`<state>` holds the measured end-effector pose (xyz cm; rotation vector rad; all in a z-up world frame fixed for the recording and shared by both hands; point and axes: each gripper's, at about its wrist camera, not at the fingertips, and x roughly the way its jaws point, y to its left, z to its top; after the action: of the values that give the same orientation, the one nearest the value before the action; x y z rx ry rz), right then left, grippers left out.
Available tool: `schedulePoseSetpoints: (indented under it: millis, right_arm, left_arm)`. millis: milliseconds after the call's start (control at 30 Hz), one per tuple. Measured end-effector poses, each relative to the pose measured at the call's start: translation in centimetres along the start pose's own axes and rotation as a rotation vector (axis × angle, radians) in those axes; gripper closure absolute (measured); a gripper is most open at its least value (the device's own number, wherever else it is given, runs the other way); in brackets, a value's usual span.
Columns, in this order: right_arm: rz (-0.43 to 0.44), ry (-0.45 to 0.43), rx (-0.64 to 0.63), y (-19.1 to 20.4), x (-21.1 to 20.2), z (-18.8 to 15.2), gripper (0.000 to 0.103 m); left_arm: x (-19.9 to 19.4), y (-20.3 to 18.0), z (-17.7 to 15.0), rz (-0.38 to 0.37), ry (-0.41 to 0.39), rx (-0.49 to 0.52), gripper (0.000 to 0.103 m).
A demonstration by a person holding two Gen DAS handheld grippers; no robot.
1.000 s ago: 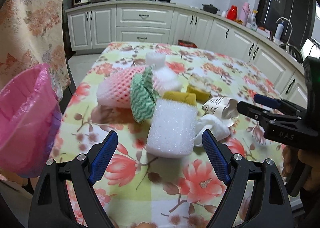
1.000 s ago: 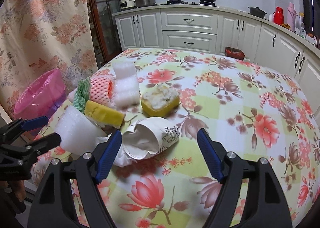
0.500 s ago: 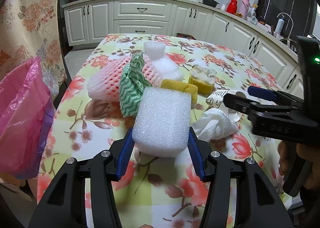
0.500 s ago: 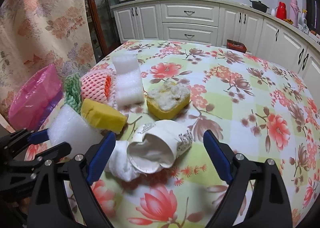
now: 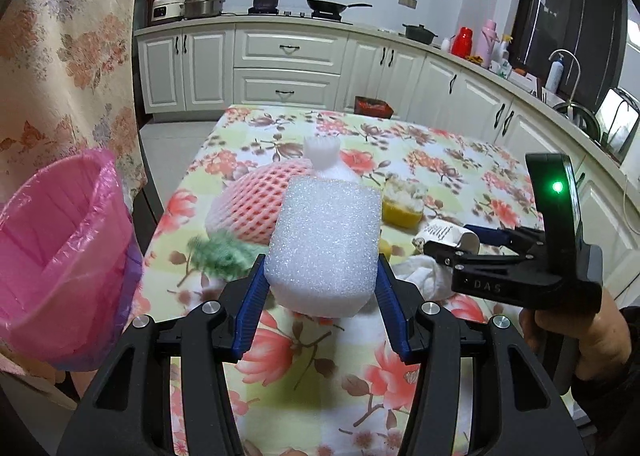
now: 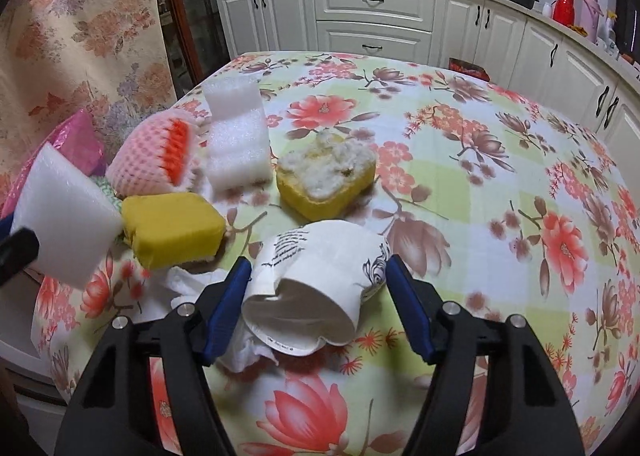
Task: Collect trash
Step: 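Grasp the white foam block with the left tool while the right tool grasps the crumpled paper cup, then carry the foam block and paper cup over the pink wastebasket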
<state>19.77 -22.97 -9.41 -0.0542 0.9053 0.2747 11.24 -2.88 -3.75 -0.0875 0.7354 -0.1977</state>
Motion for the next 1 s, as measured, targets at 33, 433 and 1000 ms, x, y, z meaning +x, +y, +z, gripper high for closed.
schedulePoseSetpoints:
  millis: [33,433,1000]
  right_arm:
    - [-0.003,-0.009,0.003,-0.2,-0.3,0.0,0.037]
    - [-0.020,-0.101,0.019,-1.5,-4.1,1.1,0.037]
    - [0.048,-0.227,-0.077,4.2,-7.7,6.0,0.037]
  left_arm:
    - [-0.1,0.0,0.1,0.000,-0.004,-0.002,0.054]
    - [-1.3,0.5,0.9,-0.001,-0.040,-0.013,0.054]
    - [-7.2,7.8,3.4,0.162,-0.184,-0.092,0.054]
